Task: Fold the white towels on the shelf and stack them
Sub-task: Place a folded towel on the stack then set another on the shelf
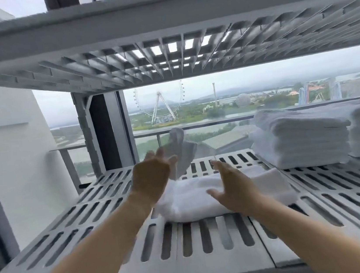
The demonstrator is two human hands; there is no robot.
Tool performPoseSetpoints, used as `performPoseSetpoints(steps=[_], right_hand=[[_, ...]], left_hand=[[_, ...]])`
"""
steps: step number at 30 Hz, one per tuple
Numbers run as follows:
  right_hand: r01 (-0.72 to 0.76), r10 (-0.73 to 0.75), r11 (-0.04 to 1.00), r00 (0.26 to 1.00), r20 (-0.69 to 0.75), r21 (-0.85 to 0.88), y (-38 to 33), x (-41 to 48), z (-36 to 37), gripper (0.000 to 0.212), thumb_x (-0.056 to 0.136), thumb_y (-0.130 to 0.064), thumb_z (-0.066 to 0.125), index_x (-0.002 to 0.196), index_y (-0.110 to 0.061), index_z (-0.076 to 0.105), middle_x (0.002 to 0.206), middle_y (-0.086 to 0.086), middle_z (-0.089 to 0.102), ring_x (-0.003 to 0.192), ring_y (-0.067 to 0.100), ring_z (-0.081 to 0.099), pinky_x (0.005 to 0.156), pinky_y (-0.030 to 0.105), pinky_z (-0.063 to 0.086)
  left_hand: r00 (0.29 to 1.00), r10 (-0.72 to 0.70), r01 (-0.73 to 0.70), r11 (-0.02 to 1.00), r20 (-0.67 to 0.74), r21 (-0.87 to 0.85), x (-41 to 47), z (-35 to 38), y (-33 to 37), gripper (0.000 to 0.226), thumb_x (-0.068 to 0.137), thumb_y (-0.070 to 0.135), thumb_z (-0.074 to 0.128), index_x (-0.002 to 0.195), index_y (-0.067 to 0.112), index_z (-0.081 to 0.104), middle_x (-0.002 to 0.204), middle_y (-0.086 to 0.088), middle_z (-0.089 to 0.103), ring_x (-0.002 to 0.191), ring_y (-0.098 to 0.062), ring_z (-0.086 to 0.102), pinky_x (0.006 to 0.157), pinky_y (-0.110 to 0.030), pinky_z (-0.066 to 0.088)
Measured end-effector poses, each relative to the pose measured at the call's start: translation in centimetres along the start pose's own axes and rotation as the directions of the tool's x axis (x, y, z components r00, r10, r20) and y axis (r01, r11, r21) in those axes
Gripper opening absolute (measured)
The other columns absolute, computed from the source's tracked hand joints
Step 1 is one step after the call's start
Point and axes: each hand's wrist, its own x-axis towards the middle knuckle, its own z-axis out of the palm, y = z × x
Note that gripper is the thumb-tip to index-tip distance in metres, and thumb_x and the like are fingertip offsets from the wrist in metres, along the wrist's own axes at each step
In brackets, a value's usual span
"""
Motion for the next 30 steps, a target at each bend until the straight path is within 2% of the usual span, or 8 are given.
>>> performPoseSetpoints(steps=[8,13,15,17,19,21,26,30], right_hand=[[-0.011,0.024,0.998,0.970,0.242,-0.054,-5.3,0.1,4.3,0.059,0.086,-0.046,0.058,0.137,-0.023,0.040,0.147,-0.003,0.038,0.133,0.017,0.038,0.107,0.036,0.036],[-0.005,0.027,0.996,0.965,0.260,-0.086,-7.2,0.1,6.2,0.036,0.093,-0.042,0.046,0.126,-0.030,0.052,0.140,-0.009,0.046,0.124,0.018,0.047,0.105,0.040,0.036],[-0.019,0.043,0.995,0.967,0.250,-0.098,-7.3,0.1,6.5,0.035,0.093,-0.043,0.046,0.125,-0.033,0.053,0.139,-0.010,0.047,0.123,0.017,0.048,0.104,0.041,0.036],[-0.024,0.047,0.995,0.968,0.248,-0.093,-7.2,0.2,6.6,0.035,0.092,-0.044,0.046,0.124,-0.033,0.054,0.140,-0.010,0.047,0.123,0.017,0.047,0.105,0.042,0.035],[-0.027,0.049,0.996,0.965,0.257,-0.089,-7.1,0.3,6.7,0.036,0.092,-0.044,0.046,0.125,-0.033,0.053,0.141,-0.009,0.046,0.126,0.016,0.045,0.106,0.042,0.034],[-0.024,0.047,0.996,0.960,0.277,-0.087,-6.8,0.4,6.7,0.038,0.092,-0.047,0.045,0.127,-0.034,0.051,0.143,-0.009,0.043,0.128,0.016,0.042,0.108,0.042,0.032],[-0.021,0.120,0.972,0.900,0.418,-0.233,-4.1,0.7,6.3,0.058,0.089,-0.067,0.024,0.142,-0.044,0.024,0.157,-0.012,0.013,0.145,0.016,0.008,0.114,0.053,-0.005],[0.009,0.128,0.960,0.874,0.469,-0.279,-2.1,2.0,6.1,0.066,0.084,-0.075,0.018,0.144,-0.046,0.013,0.158,-0.010,0.002,0.146,0.018,-0.004,0.112,0.055,-0.012]], left_hand=[[0.979,-0.022,0.025,1.000,0.204,-0.009,-6.6,4.3,-5.9,0.047,0.087,-0.004,0.050,0.129,0.017,0.046,0.129,-0.009,0.044,0.112,-0.027,0.053,0.079,-0.038,0.056],[0.972,0.142,-0.135,0.990,0.188,-0.052,-7.5,4.8,-6.5,0.058,0.087,-0.002,0.050,0.136,0.026,0.037,0.138,-0.009,0.037,0.124,-0.028,0.043,0.089,-0.039,0.050],[0.961,0.190,-0.184,0.982,0.201,-0.048,-7.5,4.9,-6.2,0.059,0.090,0.001,0.048,0.140,0.031,0.035,0.141,-0.011,0.037,0.128,-0.029,0.038,0.100,-0.047,0.041],[0.946,0.237,-0.234,0.971,0.220,-0.038,-7.4,5.0,-5.7,0.052,0.093,0.010,0.044,0.140,0.032,0.037,0.145,-0.011,0.034,0.135,-0.029,0.030,0.110,-0.063,0.019],[0.933,0.271,-0.266,0.963,0.239,-0.053,-7.1,5.1,-5.0,0.045,0.096,0.017,0.041,0.138,0.032,0.040,0.145,-0.010,0.035,0.138,-0.027,0.027,0.107,-0.069,-0.002],[0.926,0.284,-0.274,0.959,0.248,-0.072,-6.7,5.3,-4.3,0.041,0.099,0.025,0.036,0.139,0.032,0.038,0.139,-0.008,0.042,0.134,-0.025,0.032,0.103,-0.070,-0.008],[0.920,0.246,-0.207,0.966,0.306,-0.156,-5.7,7.2,-4.1,0.050,0.097,0.051,0.013,0.143,0.038,0.027,0.142,-0.001,0.044,0.134,-0.021,0.035,0.104,-0.065,-0.016],[0.911,0.153,-0.104,0.984,0.383,-0.145,-4.7,8.6,-5.5,0.064,0.089,0.067,0.005,0.145,0.040,0.020,0.149,0.001,0.035,0.137,-0.019,0.032,0.108,-0.064,-0.004]])
